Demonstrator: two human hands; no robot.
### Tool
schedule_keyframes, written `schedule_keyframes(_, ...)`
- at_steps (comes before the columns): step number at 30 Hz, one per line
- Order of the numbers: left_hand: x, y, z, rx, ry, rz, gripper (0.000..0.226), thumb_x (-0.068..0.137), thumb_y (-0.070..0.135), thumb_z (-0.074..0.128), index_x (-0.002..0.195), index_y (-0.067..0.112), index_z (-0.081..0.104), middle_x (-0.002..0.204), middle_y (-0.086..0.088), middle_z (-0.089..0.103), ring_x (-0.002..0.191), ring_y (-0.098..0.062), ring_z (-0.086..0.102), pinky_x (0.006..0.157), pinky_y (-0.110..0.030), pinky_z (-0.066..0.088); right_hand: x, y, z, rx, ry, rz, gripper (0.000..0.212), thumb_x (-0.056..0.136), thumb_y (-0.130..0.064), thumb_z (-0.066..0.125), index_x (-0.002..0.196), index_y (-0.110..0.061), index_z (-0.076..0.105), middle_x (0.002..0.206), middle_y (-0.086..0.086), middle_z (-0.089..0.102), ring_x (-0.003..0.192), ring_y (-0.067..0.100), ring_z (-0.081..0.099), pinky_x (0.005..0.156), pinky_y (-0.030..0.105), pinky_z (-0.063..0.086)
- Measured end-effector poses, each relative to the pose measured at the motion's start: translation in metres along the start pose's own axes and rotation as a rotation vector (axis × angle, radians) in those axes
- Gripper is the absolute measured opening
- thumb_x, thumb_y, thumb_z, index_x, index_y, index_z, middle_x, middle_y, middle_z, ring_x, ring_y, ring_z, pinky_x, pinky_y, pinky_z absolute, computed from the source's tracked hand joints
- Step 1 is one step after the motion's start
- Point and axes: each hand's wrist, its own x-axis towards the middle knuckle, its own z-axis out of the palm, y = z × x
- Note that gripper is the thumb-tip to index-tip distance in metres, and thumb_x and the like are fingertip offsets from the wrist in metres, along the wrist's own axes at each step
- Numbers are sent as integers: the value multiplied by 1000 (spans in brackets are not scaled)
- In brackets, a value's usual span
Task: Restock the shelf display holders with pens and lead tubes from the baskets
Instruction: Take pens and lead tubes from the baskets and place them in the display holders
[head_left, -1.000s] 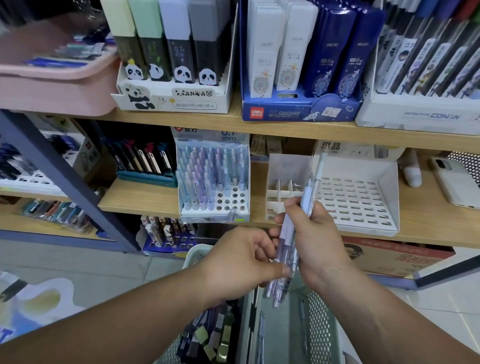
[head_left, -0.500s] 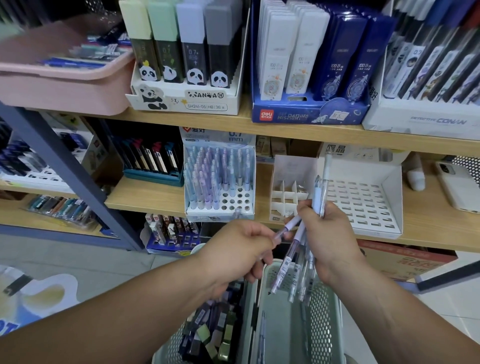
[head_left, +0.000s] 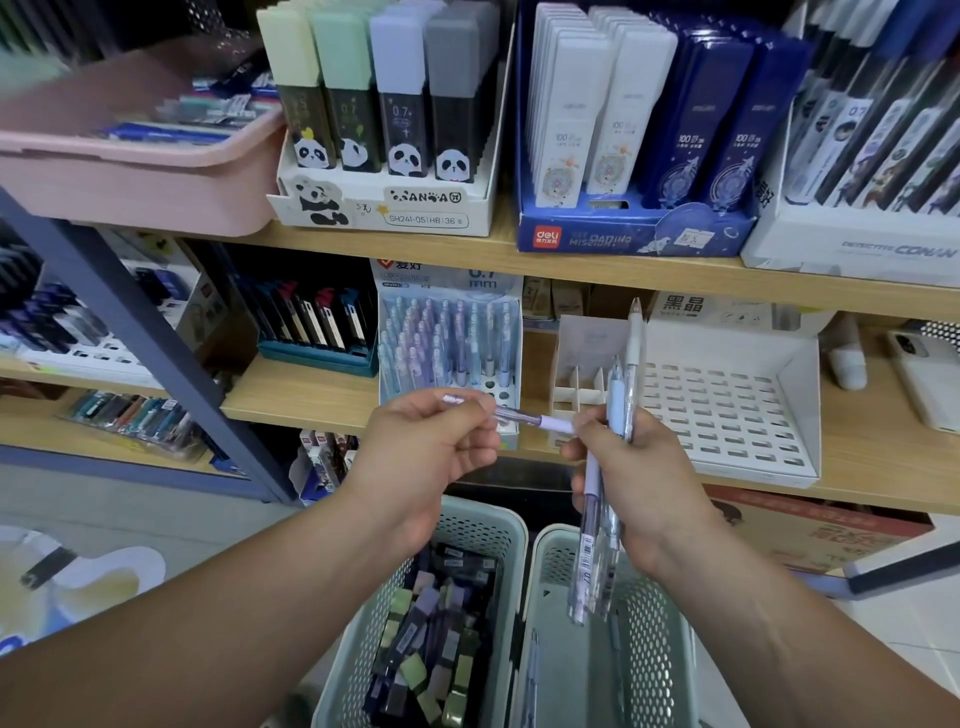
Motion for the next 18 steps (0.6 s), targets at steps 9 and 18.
schedule_keyframes(9,31,40,-19,353,273,452,14,80,10,82,84,18,71,65,2,67,51,-10,58,51,-26,49,0,10,-6,-10,-41,17,6,97,-20,66,94,-16,62,64,5,59,48,20,51,45,30,44)
schedule_keyframes(18,51,40,-15,909,335,703,21,83,14,77,81,27,61,63,13,61,67,2,61,54,-4,39,0,12,-11,-6,-49,24,6,97,-19,67,93,-16,64,64,5,59,49,19,51,44,29,44)
